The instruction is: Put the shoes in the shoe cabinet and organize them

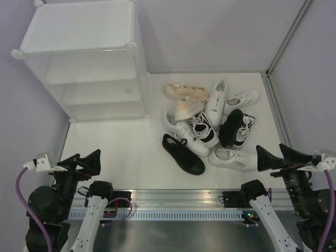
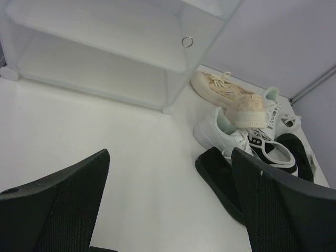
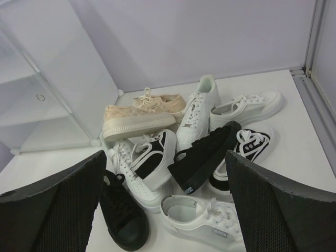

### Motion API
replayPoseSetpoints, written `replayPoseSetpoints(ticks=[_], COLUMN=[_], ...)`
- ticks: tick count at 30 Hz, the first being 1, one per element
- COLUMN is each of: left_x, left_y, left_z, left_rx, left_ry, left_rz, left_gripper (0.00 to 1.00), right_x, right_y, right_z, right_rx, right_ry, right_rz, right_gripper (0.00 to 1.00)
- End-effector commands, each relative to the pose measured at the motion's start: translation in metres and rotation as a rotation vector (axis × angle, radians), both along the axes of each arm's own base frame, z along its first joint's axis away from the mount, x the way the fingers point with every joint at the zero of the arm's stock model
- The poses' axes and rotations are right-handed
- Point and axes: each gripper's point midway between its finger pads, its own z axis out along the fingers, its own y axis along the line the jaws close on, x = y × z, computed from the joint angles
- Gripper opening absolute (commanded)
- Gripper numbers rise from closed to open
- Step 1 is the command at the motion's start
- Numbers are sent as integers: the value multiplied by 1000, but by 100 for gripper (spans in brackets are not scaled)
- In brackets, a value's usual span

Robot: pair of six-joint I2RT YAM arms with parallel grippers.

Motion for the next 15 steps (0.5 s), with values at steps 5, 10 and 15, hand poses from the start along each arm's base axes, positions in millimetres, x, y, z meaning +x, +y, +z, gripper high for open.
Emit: replayPoseSetpoints(ticks=[5,10,15], left_x=[17,42,77], left_y=[-6,-17,-34], left_z=[-1,-15,-28], left_rx=[13,19,39], left_ry=[48,172,305], left_rz=[-25,-63,-144], left_gripper=[100,100,100], right_x=[6,21,41], right_y=[8,13,22], right_z=[-2,-20,-41], right_rx=[50,46,27], right_ry=[-2,82,203], right_rz=[31,25,29], right_gripper=[98,98,98])
